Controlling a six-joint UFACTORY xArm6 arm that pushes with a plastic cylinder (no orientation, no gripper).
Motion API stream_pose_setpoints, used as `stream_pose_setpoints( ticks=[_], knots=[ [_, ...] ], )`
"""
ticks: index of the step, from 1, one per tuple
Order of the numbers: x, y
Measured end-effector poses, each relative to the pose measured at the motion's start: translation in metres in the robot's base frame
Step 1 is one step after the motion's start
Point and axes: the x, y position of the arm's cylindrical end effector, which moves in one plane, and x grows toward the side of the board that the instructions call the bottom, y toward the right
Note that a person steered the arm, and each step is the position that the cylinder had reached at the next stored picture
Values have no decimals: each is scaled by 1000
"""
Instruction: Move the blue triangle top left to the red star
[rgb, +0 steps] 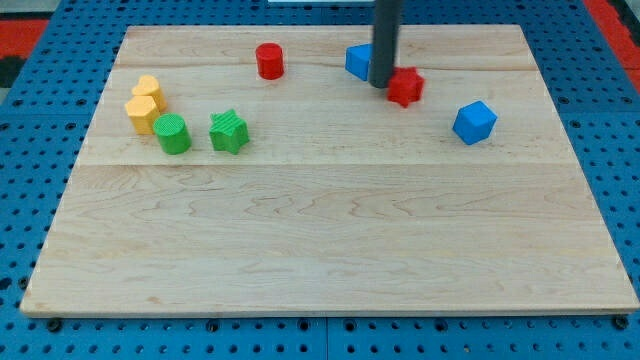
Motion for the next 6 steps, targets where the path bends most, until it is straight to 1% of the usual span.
stream_pose_setpoints(
  ticks=[1, 2, 3, 4, 5, 6],
  knots=[
    [22, 54],
    [22, 11],
    [25, -58],
    [-23, -77],
    [-48, -87],
    [-58, -41]
  ],
)
